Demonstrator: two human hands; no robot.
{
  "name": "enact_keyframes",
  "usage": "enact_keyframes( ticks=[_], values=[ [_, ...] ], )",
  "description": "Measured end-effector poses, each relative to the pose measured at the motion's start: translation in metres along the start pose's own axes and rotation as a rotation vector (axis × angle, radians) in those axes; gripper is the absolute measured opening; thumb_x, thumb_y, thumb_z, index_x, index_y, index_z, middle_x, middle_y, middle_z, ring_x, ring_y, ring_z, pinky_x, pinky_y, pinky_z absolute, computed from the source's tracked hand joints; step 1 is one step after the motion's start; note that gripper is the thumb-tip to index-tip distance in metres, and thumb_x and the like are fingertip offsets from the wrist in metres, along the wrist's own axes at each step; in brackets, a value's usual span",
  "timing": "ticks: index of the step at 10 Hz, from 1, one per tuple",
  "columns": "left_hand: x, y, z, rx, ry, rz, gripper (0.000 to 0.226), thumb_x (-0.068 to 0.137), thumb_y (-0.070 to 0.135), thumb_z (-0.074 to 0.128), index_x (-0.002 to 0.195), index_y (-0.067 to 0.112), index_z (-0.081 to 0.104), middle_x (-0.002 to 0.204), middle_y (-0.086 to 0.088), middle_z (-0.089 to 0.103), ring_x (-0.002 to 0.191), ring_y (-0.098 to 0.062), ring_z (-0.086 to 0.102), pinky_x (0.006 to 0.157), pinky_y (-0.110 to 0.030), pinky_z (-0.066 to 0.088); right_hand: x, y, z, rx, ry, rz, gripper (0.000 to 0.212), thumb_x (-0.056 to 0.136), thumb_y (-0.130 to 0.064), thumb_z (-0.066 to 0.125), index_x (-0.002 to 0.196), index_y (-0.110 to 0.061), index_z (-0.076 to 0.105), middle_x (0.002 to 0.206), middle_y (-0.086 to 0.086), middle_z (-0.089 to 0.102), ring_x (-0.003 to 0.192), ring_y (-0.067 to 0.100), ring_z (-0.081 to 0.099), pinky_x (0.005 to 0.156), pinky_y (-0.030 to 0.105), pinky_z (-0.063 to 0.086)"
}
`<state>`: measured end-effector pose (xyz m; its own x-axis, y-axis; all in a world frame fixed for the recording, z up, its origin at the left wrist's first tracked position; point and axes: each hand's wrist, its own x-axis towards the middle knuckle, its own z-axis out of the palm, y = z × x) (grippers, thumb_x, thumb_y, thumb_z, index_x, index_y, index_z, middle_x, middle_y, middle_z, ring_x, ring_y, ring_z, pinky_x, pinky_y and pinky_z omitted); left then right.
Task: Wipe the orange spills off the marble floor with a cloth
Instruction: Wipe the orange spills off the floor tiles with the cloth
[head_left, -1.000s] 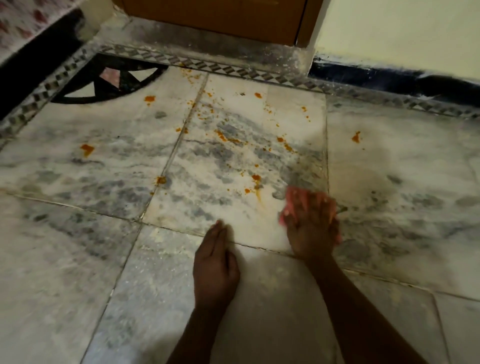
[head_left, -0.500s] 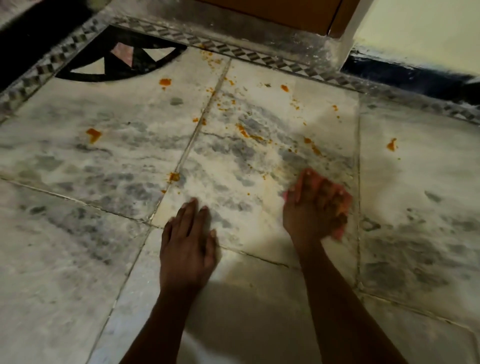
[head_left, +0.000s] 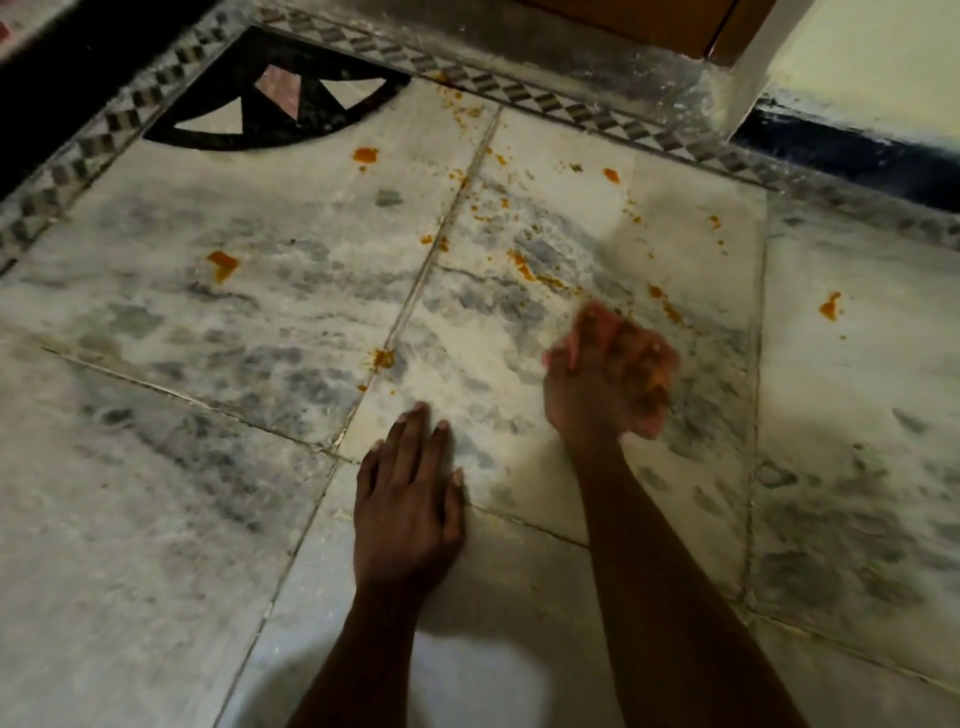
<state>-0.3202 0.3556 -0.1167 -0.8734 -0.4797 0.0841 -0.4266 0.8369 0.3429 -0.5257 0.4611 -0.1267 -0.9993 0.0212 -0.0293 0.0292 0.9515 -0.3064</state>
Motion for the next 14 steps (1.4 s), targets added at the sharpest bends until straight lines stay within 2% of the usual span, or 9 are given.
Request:
enact_keyframes(
  ticks=[2, 4, 5, 7, 9, 10, 11, 12, 14],
  values=[
    [0.0, 0.0, -0.003, -0.01, -0.006, -0.005, 0.061, 0.099, 0.041, 0.048, 0.157, 0.021, 0.047, 0.173, -0.002, 0.029, 0.158, -0.021, 0.03, 0.126, -0.044, 0.026, -0.078, 0.037, -0.012, -0.11, -0.101, -0.651, 0.061, 0.1, -0.065, 0.035, 0.159, -0.059, 0.02, 0.175, -0.009, 0.012, 0.162, 0.027, 0.015, 0.125, 0.06, 0.012],
    [0.0, 0.001, -0.004, -0.033, 0.007, -0.013, 0.059, 0.1, 0.038, 0.05, 0.157, 0.021, 0.047, 0.172, -0.003, 0.031, 0.159, -0.02, 0.029, 0.126, -0.041, 0.02, -0.017, 0.056, -0.012, -0.084, 0.039, -0.043, 0.07, 0.1, -0.065, 0.03, 0.165, -0.04, 0.021, 0.175, 0.013, 0.018, 0.159, 0.045, 0.015, 0.121, 0.073, 0.016],
    [-0.001, 0.001, -0.004, -0.028, 0.012, 0.0, 0.06, 0.1, 0.038, 0.049, 0.157, 0.021, 0.047, 0.172, -0.003, 0.03, 0.158, -0.021, 0.029, 0.126, -0.042, 0.021, 0.002, -0.01, 0.007, -0.048, -0.039, -0.138, 0.068, 0.099, -0.059, 0.041, 0.164, -0.041, 0.026, 0.176, 0.01, 0.011, 0.16, 0.047, 0.005, 0.12, 0.078, 0.008],
    [0.001, 0.002, -0.006, -0.032, 0.009, -0.011, 0.059, 0.099, 0.039, 0.048, 0.155, 0.021, 0.049, 0.172, -0.003, 0.03, 0.158, -0.022, 0.031, 0.125, -0.043, 0.024, -0.119, 0.078, -0.027, -0.109, -0.166, -0.657, 0.056, 0.103, -0.07, 0.024, 0.158, -0.059, 0.023, 0.176, -0.007, 0.015, 0.163, 0.028, 0.008, 0.126, 0.064, 0.012],
    [0.0, 0.001, -0.003, -0.016, 0.017, -0.006, 0.059, 0.101, 0.038, 0.049, 0.157, 0.021, 0.047, 0.173, -0.003, 0.029, 0.158, -0.021, 0.03, 0.126, -0.042, 0.022, -0.049, 0.053, -0.016, -0.018, 0.095, 0.086, 0.07, 0.101, -0.059, 0.038, 0.164, -0.039, 0.017, 0.173, 0.016, 0.023, 0.159, 0.047, 0.017, 0.122, 0.07, 0.014],
    [-0.002, 0.001, -0.002, -0.006, 0.043, 0.004, 0.058, 0.101, 0.038, 0.049, 0.156, 0.021, 0.048, 0.172, -0.004, 0.031, 0.158, -0.022, 0.031, 0.125, -0.041, 0.023, -0.028, -0.011, 0.0, 0.005, -0.015, -0.025, 0.072, 0.096, -0.059, 0.03, 0.165, -0.04, 0.018, 0.176, 0.009, 0.012, 0.161, 0.043, 0.004, 0.122, 0.074, 0.006],
    [-0.001, 0.001, -0.002, -0.02, 0.067, 0.01, 0.057, 0.099, 0.038, 0.049, 0.154, 0.02, 0.051, 0.171, -0.005, 0.034, 0.156, -0.024, 0.035, 0.123, -0.045, 0.03, -0.074, -0.011, -0.001, -0.071, -0.087, -0.43, 0.065, 0.097, -0.061, 0.03, 0.161, -0.05, 0.027, 0.176, -0.001, 0.015, 0.162, 0.036, 0.01, 0.123, 0.07, 0.008],
    [-0.001, 0.0, -0.003, -0.029, 0.079, 0.016, 0.058, 0.098, 0.037, 0.047, 0.153, 0.018, 0.052, 0.17, -0.007, 0.036, 0.155, -0.027, 0.037, 0.122, -0.046, 0.032, -0.129, 0.066, -0.018, -0.099, -0.051, -0.666, 0.055, 0.104, -0.061, 0.036, 0.158, -0.052, 0.033, 0.175, -0.004, 0.02, 0.162, 0.03, 0.016, 0.124, 0.065, 0.02],
    [-0.002, -0.002, 0.002, -0.05, 0.091, 0.019, 0.057, 0.098, 0.033, 0.052, 0.153, 0.017, 0.052, 0.17, -0.008, 0.035, 0.157, -0.027, 0.034, 0.123, -0.048, 0.031, -0.063, 0.056, 0.002, -0.146, 0.209, 0.082, 0.06, 0.102, -0.065, 0.027, 0.16, -0.051, 0.02, 0.173, 0.01, 0.025, 0.16, 0.043, 0.011, 0.122, 0.068, 0.004]
  ],
)
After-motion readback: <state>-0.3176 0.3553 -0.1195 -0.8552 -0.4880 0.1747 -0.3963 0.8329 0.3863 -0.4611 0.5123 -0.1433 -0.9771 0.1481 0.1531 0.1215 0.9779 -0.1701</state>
